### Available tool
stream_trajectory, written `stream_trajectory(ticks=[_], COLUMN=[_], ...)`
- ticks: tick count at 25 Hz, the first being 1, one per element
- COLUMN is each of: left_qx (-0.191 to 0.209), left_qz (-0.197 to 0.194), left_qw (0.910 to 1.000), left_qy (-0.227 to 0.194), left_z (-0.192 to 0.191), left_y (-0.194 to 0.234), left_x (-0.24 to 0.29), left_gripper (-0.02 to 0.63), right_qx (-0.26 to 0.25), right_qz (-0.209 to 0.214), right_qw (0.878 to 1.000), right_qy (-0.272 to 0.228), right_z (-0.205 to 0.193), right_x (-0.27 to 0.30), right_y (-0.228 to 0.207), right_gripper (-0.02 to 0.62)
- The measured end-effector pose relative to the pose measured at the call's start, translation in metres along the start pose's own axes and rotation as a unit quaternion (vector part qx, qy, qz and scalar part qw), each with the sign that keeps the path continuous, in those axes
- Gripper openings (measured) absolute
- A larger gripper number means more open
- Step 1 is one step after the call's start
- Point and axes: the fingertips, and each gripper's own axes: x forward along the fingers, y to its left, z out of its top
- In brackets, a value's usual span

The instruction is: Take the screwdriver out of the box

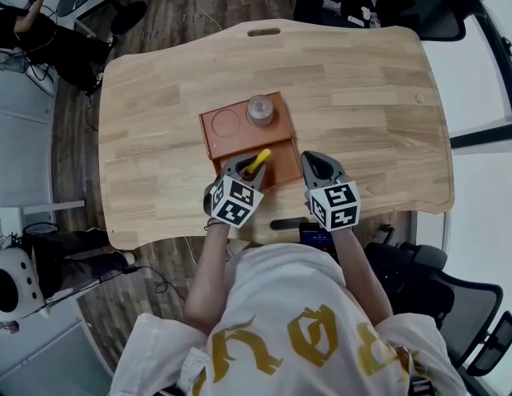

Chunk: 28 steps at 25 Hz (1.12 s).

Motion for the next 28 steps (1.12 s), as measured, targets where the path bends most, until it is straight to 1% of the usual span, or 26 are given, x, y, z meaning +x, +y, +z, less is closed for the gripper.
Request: stream_trajectory(ticks=[2, 5, 8, 11, 13, 15, 16, 17, 20, 23, 28], left_qx=[-0.029, -0.065, -0.071, -0.082, -0.117, -0.162, -0.175, -0.180, -0.175, -0.173, -0.175], left_qz=[0.019, 0.038, 0.053, 0.053, 0.047, 0.043, 0.045, 0.048, 0.063, 0.069, 0.069], left_qw=[0.9991, 0.9947, 0.9893, 0.9833, 0.9766, 0.9650, 0.9599, 0.9564, 0.9489, 0.9406, 0.9337], left_qy=[-0.023, -0.070, -0.116, -0.153, -0.174, -0.202, -0.214, -0.225, -0.255, -0.284, -0.304], left_z=[0.003, 0.015, 0.031, 0.043, 0.046, 0.050, 0.052, 0.054, 0.062, 0.069, 0.070], left_y=[0.009, 0.018, 0.021, 0.020, 0.020, 0.023, 0.025, 0.027, 0.030, 0.030, 0.026], left_x=[-0.008, -0.024, -0.042, -0.056, -0.065, -0.077, -0.084, -0.090, -0.109, -0.127, -0.145], left_gripper=[0.080, 0.080, 0.080, 0.080, 0.080, 0.080, 0.080, 0.080, 0.080, 0.080, 0.081], right_qx=[-0.005, -0.008, -0.007, -0.006, -0.010, -0.014, -0.015, -0.016, -0.023, -0.029, -0.035], right_qz=[-0.003, -0.012, -0.021, -0.025, -0.027, -0.027, -0.027, -0.027, -0.029, -0.029, -0.020], right_qw=[1.000, 0.999, 0.999, 0.998, 0.998, 0.997, 0.997, 0.997, 0.996, 0.995, 0.994], right_qy=[-0.011, -0.029, -0.043, -0.055, -0.061, -0.068, -0.071, -0.074, -0.084, -0.094, -0.103], right_z=[0.006, 0.012, 0.018, 0.022, 0.026, 0.029, 0.031, 0.033, 0.038, 0.043, 0.051], right_x=[-0.003, -0.011, -0.021, -0.029, -0.033, -0.036, -0.038, -0.040, -0.044, -0.050, -0.052], right_y=[0.002, 0.003, 0.002, 0.003, 0.006, 0.010, 0.012, 0.015, 0.022, 0.029, 0.040], right_gripper=[0.011, 0.011, 0.011, 0.011, 0.011, 0.011, 0.011, 0.011, 0.011, 0.011, 0.011])
